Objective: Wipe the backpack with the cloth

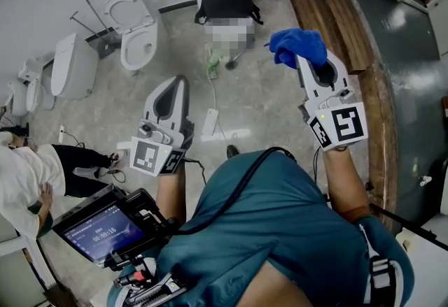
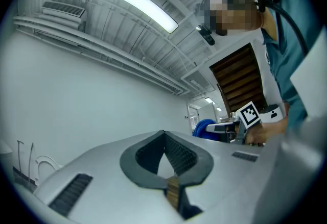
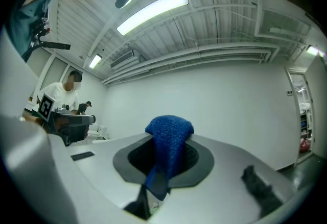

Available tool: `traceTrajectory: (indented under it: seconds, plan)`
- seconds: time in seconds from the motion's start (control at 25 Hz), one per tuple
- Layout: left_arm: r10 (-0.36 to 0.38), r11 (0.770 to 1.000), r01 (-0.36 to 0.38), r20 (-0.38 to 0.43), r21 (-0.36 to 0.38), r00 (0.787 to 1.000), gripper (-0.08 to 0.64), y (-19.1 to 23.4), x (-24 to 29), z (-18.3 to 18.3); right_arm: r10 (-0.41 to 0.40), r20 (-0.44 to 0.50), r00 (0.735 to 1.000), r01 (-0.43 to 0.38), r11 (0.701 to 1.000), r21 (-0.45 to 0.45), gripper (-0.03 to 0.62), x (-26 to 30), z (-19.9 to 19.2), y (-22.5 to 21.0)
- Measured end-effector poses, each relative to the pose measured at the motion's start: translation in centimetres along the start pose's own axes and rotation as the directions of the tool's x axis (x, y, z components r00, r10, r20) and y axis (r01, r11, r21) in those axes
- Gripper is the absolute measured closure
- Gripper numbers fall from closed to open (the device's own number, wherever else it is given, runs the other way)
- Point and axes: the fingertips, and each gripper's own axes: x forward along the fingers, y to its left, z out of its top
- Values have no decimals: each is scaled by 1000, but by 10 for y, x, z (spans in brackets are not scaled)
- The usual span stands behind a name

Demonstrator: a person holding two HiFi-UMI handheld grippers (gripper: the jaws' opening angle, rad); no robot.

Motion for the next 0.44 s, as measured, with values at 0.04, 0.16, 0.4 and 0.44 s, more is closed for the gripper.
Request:
traceTrajectory:
  seconds: [0.04, 0.16, 0.4, 0.44]
  plan:
    - [3, 1000, -3, -5, 4, 1000, 558, 1, 0, -1, 0, -1, 1000, 0, 1000, 0, 538, 0, 0, 0]
    - [4, 1000, -4, -1, -1, 1000, 558, 1, 1, 0, 0, -5, 1000, 0, 1000, 2, 538, 1, -2, -1]
    - [2, 1000, -2, -8, 4, 1000, 558, 1, 1, -3, -6, -8, 1000, 6, 1000, 4, 538, 2, -3, -3]
    - [2, 1000, -2, -13, 11, 1000, 558, 2, 1, -4, -6, -8, 1000, 7, 1000, 4, 538, 2, -4, -3]
